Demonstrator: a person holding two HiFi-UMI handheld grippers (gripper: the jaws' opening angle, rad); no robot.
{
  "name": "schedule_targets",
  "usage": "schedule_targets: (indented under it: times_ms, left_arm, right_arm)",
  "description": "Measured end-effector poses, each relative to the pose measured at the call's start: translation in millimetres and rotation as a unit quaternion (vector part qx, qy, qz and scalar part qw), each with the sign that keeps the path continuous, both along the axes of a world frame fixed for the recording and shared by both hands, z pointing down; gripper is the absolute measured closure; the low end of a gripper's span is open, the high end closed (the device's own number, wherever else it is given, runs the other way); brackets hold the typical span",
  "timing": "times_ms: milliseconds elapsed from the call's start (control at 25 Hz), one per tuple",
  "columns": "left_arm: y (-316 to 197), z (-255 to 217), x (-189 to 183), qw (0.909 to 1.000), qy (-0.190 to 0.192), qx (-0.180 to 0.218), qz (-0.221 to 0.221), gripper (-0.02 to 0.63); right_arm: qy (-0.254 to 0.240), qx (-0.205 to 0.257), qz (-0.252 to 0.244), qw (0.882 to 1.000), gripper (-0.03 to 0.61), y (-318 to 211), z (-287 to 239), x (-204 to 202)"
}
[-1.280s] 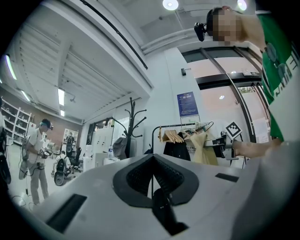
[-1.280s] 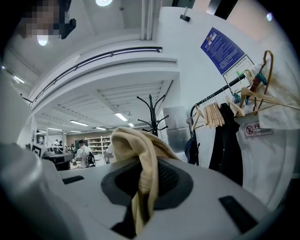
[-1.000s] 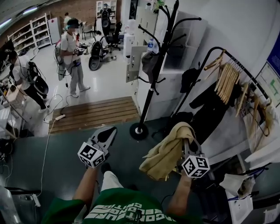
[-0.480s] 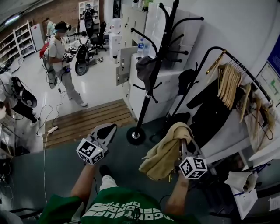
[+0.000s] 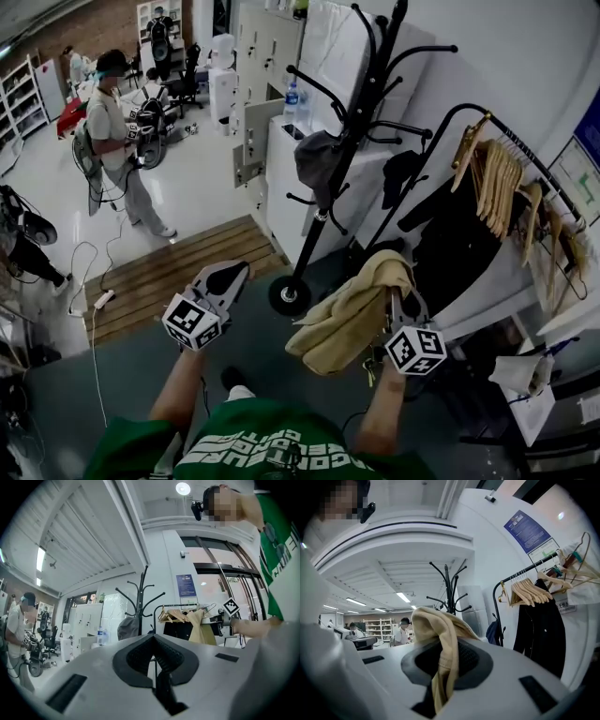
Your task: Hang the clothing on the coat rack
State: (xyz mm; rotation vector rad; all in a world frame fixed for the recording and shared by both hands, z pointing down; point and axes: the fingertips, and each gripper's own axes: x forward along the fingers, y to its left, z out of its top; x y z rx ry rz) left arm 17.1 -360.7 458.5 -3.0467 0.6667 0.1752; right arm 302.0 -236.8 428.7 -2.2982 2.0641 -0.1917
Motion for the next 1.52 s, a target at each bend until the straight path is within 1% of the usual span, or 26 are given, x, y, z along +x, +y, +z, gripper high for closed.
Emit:
schedule_targets:
  times_ms: [280,480,760,880,1080,1320,1520]
  left_arm:
    - [-50.9,-4.1,-21.6,0.9998,0.007,-0.006,0.02,0.609]
    - [-77.1,-7.5,-36.7,0.9992,0.008,-0.002,0.039,0.609]
    - [-105.5,-23.6,-36.8,0.9973,0.015,0.009,0.071,0.609]
    - [-113.1,-41.7,-28.4,0.9957,0.03,0.017,0.086,0.609]
    - [-122.3,-79.1,2.0,0.9929,0.047,0.034,0.104,0.609]
    - [-127.3,-97.6,38.0,0.9914,0.05,0.038,0.114,0.609]
    - [-135.6,-106.0,56.8,0.9904,0.049,0.045,0.121,0.609]
  right_arm:
    - [0.014,0.003,0.015,1.0,0.532,-50.9,-19.6,-27.4]
    - [0.02,0.01,0.032,0.999,0.532,-75.7,-33.0,-44.4]
    - [0.033,0.018,0.053,0.998,0.532,-107.2,-50.4,-57.2]
    - [0.036,0.02,0.06,0.997,0.532,-119.3,-56.1,-60.2]
    - [0.026,0.022,0.068,0.997,0.532,-139.9,-65.1,-61.2]
    - [0.03,0.023,0.067,0.997,0.532,-172.2,-78.4,-54.6]
    - [0.031,0.028,0.058,0.997,0.532,-198.3,-85.4,-49.8]
